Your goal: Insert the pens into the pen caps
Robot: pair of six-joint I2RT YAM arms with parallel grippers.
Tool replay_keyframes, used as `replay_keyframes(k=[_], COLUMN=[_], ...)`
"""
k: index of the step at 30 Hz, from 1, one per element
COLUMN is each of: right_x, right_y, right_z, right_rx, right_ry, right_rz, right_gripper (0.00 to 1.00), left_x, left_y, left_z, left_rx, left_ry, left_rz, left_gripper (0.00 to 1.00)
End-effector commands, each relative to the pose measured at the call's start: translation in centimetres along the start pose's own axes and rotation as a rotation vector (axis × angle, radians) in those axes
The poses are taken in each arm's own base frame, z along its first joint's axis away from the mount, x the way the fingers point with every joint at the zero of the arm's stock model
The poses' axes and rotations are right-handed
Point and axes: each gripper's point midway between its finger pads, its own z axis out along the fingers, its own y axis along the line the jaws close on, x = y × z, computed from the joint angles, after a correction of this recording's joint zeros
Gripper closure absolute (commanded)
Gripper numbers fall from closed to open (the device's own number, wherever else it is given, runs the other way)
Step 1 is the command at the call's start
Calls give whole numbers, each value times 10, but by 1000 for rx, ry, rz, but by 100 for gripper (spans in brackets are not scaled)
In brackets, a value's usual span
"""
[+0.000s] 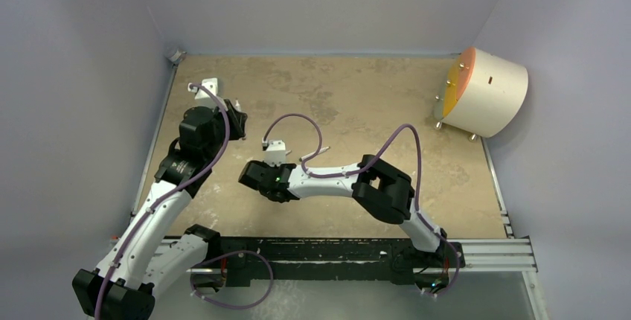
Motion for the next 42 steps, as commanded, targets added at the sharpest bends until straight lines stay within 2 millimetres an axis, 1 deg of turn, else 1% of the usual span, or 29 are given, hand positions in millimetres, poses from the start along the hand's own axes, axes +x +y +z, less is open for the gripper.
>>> replay_keyframes(k=[1, 4, 6, 8, 11, 14, 16, 17, 18, 21, 23, 25, 27, 29, 31, 32, 34, 35, 37, 39, 42], right_x=[25, 28, 29, 27, 19, 2, -14, -20, -33, -59, -81, -104, -127, -151, -178, -185, -202, -210, -222, -232, -240], right_y=[-19, -21, -23, -27, -32, -27, -21, -25, -26, -33, -36, -42, -46, -52, -59, -67, -77, -82, -89, -91, -83], right_z=[12, 14, 15, 15, 12, -1, -12, -16, -24, -42, -60, -79, -102, -129, -160, -169, -198, -213, -235, -256, -284], right_rx=[69, 73, 79, 89, 101, 50, -15, -30, -51, -96, -148, -202, -276, -369, -495, -546, -652, -689, -720, -756, -854], right_ry=[62, 67, 66, 54, 23, -23, -62, -73, -94, -139, -182, -237, -297, -371, -453, -485, -574, -615, -681, -724, -765], right_rz=[-60, -74, -90, -110, -121, -102, -73, -56, -34, 25, 66, 107, 152, 195, 232, 247, 268, 278, 270, 258, 235], right_gripper=[89, 92, 100, 100, 100, 100, 100, 100, 100, 100, 100, 100, 100, 100, 100, 100, 100, 100, 100, 100, 100], left_x=[-15, -15, -14, -14, -14, -14, -15, -14, -15, -14, -13, -9, -5, -5, -7, -7, -17, -19, -20, -17, -4], left_y=[-1, -1, -1, -1, -2, -2, -3, -3, -5, -12, -23, -42, -66, -93, -111, -116, -130, -135, -143, -153, -177], left_z=[-3, -3, -4, -3, -3, -3, -3, -2, -2, -1, -1, -4, -10, -23, -37, -44, -64, -73, -86, -97, -117], left_rx=[6, 5, 7, 7, 8, 8, 13, 16, 25, 61, 118, 224, 369, 544, 686, 738, 852, 899, 972, 1048, 1198], left_ry=[-58, -57, -57, -56, -57, -57, -57, -56, -55, -50, -44, -30, -19, -35, -63, -72, -114, -126, -124, -106, -30], left_rz=[-18, -18, -18, -18, -18, -20, -22, -25, -27, -44, -65, -93, -132, -189, -230, -237, -224, -210, -194, -188, -168], left_gripper=[100, 100, 100, 100, 100, 100, 100, 100, 100, 100, 100, 100, 100, 100, 100, 100, 100, 100, 100, 100, 100])
